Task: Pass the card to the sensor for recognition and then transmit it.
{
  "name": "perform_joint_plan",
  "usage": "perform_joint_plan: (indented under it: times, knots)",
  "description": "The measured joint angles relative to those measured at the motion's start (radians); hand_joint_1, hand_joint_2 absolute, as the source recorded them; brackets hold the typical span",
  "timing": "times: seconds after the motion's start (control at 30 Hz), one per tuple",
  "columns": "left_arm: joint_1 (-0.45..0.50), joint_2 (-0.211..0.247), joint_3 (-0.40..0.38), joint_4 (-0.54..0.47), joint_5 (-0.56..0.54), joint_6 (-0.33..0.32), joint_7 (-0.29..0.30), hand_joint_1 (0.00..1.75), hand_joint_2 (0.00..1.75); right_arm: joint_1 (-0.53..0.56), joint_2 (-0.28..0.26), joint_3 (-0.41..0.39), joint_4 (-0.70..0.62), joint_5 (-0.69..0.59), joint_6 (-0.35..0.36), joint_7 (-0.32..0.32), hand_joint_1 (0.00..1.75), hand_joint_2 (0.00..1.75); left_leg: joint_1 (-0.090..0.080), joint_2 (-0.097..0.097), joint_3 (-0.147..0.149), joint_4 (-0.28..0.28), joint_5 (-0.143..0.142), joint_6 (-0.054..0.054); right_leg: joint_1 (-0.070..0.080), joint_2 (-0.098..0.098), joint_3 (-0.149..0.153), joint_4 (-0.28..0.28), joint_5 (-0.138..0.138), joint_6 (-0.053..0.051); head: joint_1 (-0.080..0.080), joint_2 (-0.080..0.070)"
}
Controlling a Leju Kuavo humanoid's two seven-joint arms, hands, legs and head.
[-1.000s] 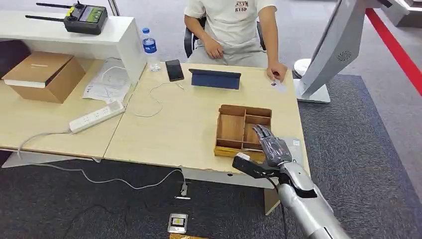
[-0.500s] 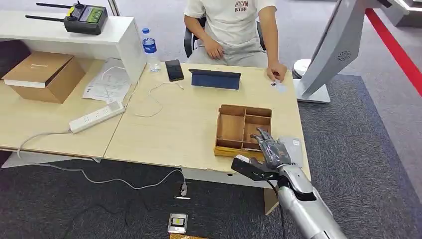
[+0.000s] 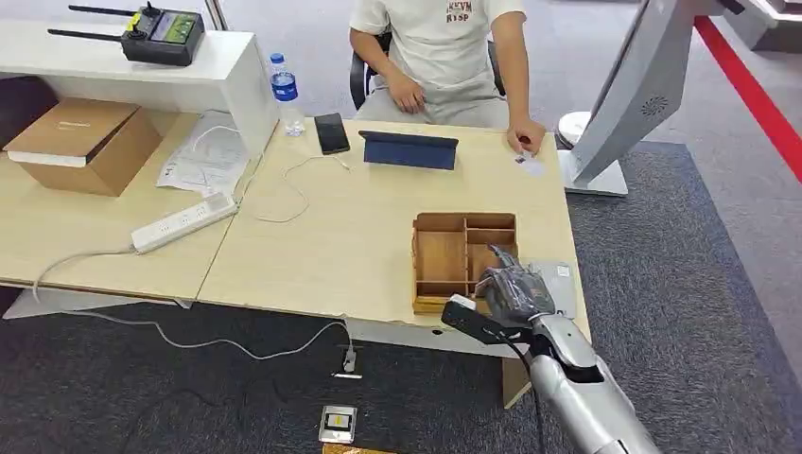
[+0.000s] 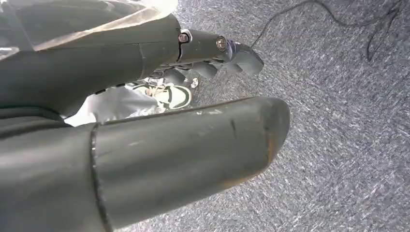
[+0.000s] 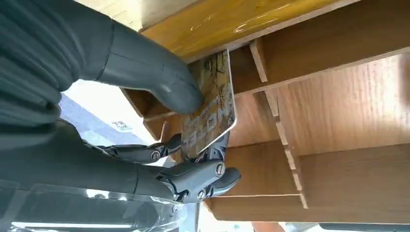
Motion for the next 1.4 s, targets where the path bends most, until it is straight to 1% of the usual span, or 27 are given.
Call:
perform_joint_plan:
  times: [0.23,0.4,0.5,0.6,0.7,0.87,1.03,1.2,1.3,1.4]
  knots:
    - [0.0,0.0,0.0,0.0,-0.009,0.002,-0.009,0.0,0.0,0.008,-0.004,0.0,-0.018,-0.001,0.006,0.005,1.75,1.75,0.0,0.0,0.0,0.0,0.0,0.0,0.0,0.0,0.0,0.0,0.0,0.0,0.0,0.0]
    - [0.0,0.0,0.0,0.0,-0.014,0.002,-0.014,0.0,0.0,0.018,-0.006,0.0,-0.046,-0.009,-0.003,0.011,1.75,1.75,0.0,0.0,0.0,0.0,0.0,0.0,0.0,0.0,0.0,0.0,0.0,0.0,0.0,0.0]
    - [0.0,0.0,0.0,0.0,-0.016,0.002,-0.014,0.0,0.0,0.019,-0.008,-0.005,-0.081,-0.011,-0.004,0.013,1.75,1.75,0.0,0.0,0.0,0.0,0.0,0.0,0.0,0.0,0.0,0.0,0.0,0.0,0.0,0.0]
    - [0.001,0.0,0.0,0.0,-0.016,0.002,-0.017,0.0,0.0,0.011,-0.013,-0.023,-0.139,-0.01,0.018,0.022,1.75,1.75,0.0,0.0,0.0,0.0,0.0,0.0,0.0,0.0,0.0,0.0,0.0,0.0,0.0,0.0]
    - [0.001,0.0,0.0,0.0,-0.016,0.002,-0.019,0.0,0.0,-0.023,-0.026,-0.052,-0.219,-0.013,0.073,0.031,1.75,1.75,0.0,0.0,0.0,0.0,0.0,0.0,0.0,0.0,0.0,0.0,0.0,0.0,0.0,0.0]
    - [0.002,0.0,0.0,0.0,-0.016,0.0,-0.021,0.0,0.0,-0.096,-0.042,-0.091,-0.318,-0.023,0.11,0.039,1.75,1.75,0.0,0.0,0.0,0.0,0.0,0.0,0.0,0.0,0.0,0.0,0.001,0.0,0.0,0.0]
    - [0.002,0.001,0.0,0.0,-0.019,0.0,-0.031,0.0,0.0,-0.185,-0.051,-0.106,-0.368,-0.037,0.129,0.034,1.75,1.75,0.0,0.001,0.0,0.0,0.0,0.0,0.0,0.0,0.0,0.0,0.001,0.0,0.0,0.0]
    - [0.002,0.002,0.0,0.0,-0.029,0.0,-0.047,0.0,0.0,-0.266,-0.05,-0.108,-0.333,-0.055,0.123,-0.013,1.75,1.75,0.0,0.0,-0.001,0.0,0.0,0.0,0.0,0.0,0.0,0.0,0.001,0.0,0.0,0.0]
    - [0.001,0.002,-0.001,0.0,-0.04,0.0,-0.058,0.0,0.0,-0.355,-0.039,-0.102,-0.226,-0.036,0.097,-0.054,1.75,1.75,0.0,0.0,-0.001,0.0,0.0,0.0,0.0,0.0,0.0,0.001,0.001,0.0,0.0,0.0]
    - [0.0,0.005,-0.003,0.0,-0.049,0.0,-0.064,0.0,0.0,-0.452,-0.017,-0.092,-0.094,-0.025,0.072,-0.071,1.75,1.75,0.0,0.0,-0.001,0.0,0.001,-0.001,0.0,0.0,0.0,0.001,0.001,0.0,0.0,0.0]
